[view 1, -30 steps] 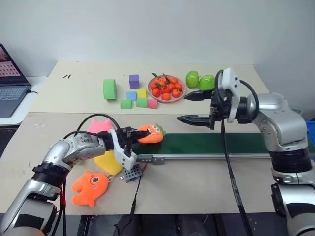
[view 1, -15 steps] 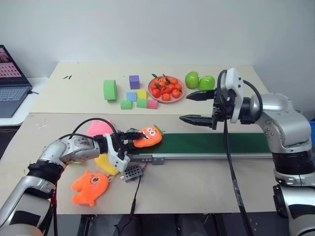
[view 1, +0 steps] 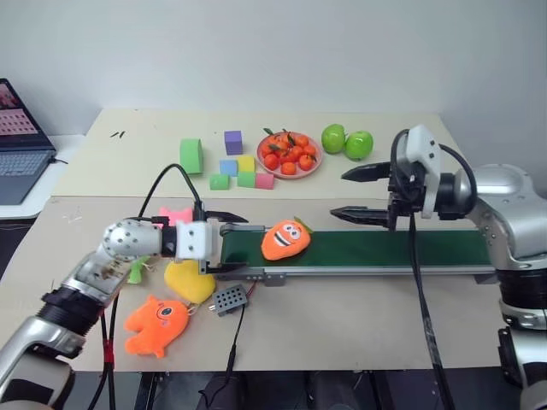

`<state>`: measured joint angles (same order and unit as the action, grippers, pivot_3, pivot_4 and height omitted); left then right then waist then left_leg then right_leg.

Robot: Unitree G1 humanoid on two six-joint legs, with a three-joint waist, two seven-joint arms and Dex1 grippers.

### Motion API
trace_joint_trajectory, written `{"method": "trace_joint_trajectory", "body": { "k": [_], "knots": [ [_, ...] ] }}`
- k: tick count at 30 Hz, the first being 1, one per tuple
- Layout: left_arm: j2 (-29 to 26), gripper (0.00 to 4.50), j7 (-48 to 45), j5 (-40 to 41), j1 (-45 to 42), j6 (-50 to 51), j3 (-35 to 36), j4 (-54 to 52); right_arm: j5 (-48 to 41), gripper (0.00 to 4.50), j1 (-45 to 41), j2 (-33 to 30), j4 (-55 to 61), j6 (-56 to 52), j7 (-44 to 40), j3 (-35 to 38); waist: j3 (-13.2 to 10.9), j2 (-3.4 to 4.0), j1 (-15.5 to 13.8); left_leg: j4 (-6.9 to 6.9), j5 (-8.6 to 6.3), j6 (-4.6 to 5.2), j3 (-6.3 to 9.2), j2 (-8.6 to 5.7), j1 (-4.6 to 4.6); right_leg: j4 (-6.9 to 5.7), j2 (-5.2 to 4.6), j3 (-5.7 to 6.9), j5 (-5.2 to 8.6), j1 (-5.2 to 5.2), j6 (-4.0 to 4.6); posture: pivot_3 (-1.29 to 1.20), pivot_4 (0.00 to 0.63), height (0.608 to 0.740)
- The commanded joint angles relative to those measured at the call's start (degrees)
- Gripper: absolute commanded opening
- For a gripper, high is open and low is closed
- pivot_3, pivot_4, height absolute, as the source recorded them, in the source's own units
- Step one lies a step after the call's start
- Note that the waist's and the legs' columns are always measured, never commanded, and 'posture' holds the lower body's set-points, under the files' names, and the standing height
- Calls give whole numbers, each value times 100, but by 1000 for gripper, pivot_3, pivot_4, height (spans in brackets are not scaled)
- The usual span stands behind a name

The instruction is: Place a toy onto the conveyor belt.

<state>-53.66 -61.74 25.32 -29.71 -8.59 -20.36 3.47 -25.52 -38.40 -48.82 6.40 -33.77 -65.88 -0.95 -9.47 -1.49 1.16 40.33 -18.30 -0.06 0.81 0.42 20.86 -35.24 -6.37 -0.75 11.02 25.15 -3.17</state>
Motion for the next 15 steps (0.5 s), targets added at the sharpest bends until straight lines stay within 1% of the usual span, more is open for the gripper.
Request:
{"method": "trace_joint_trajectory", "body": {
  "k": [1, 3, 6, 10, 15],
  "knots": [
    [-143, 4486, -440, 991, -301, 1664, 610, -439, 40, 4500, 142, -296, 8, 171, -61, 347, 0, 0, -2, 1, 0, 0, 1, 0, -2, 0, 1, 0, 0, -3, 0, 0, 150, 738],
    [-138, 4486, -539, 1517, -604, 2604, 903, -461, 57, 4500, 311, -434, 24, 192, -43, 452, -3, -2, -16, 7, 0, 0, 1, 0, 0, -1, 4, 0, 0, -3, -1, 0, 150, 738],
    [-138, 4486, -732, 1846, -892, 3471, 1185, -463, 80, 4500, 657, -635, 131, 209, 26, 657, -2, -2, -25, 23, 0, 0, 7, 0, 8, -7, 7, 0, 0, -3, -1, 0, 150, 738],
    [22, 4486, -684, 1944, -1062, 4019, 1581, -365, -79, 4500, 1152, -819, 398, 101, 116, 1102, -2, -1, -7, 34, -4, 7, 5, 0, 7, -9, 7, -3, 0, -6, 0, 0, 150, 738],
    [252, 4486, -566, 1872, -1007, 4313, 1864, -463, -374, 4500, 1422, -892, 619, -139, 193, 1535, -3, 0, -3, 42, -3, 7, 5, 0, 5, -10, 9, -6, 0, -6, 0, 0, 150, 738]
  ]
}}
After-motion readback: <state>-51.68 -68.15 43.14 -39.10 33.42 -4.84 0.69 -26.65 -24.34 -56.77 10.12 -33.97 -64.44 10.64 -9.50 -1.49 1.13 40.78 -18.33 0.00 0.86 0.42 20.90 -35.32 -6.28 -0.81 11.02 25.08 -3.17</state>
